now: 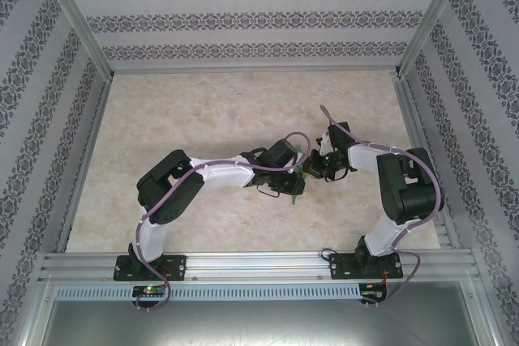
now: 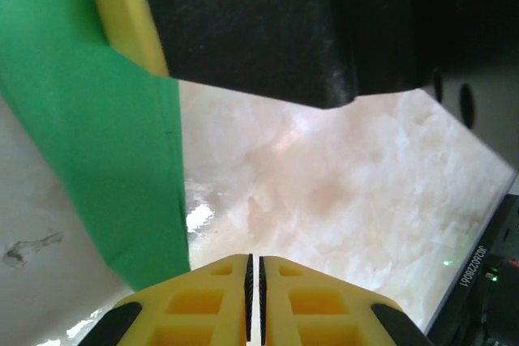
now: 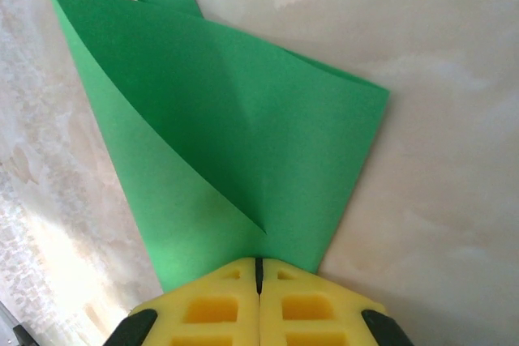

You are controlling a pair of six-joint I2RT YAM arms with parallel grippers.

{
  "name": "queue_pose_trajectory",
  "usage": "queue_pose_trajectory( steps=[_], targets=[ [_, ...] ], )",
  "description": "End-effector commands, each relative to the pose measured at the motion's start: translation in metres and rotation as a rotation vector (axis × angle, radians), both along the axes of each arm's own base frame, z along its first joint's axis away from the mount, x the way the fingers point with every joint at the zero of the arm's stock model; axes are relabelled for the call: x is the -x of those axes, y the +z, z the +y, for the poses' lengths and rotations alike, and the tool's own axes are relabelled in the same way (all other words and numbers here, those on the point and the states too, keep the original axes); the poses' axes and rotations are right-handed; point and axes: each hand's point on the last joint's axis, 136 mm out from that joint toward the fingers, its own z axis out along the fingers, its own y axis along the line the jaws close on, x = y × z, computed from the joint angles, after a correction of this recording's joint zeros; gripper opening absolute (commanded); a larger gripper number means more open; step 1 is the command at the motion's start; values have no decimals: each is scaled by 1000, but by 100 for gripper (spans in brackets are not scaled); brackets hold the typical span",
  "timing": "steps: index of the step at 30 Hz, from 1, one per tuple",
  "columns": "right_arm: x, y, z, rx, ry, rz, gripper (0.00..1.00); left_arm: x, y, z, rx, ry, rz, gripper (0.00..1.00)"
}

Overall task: Fold a paper plane with a square sheet of paper (pick it up from the middle)
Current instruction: Fold the wing for the fifth time at the center of the table.

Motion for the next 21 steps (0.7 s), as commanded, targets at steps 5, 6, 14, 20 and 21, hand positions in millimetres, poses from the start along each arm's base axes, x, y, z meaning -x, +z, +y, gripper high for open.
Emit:
queue_pose_trajectory(
  steps=[5, 6, 14, 20, 21],
  targets=[
    [19, -27, -17, 122, -25, 71, 6, 13, -16, 9, -56, 9, 18, 14],
    [18, -27, -17, 121, -25, 68, 6, 14, -16, 9, -56, 9, 20, 14],
    [22, -27, -18, 117, -34, 64, 6, 20, -23, 5, -54, -3, 33, 14],
    [20, -27, -18, 122, -41, 61, 6, 23, -29, 7, -65, -4, 43, 14],
    [20, -27, -19, 123, -44, 60, 6, 23, -30, 8, -66, -4, 45, 14]
  ],
)
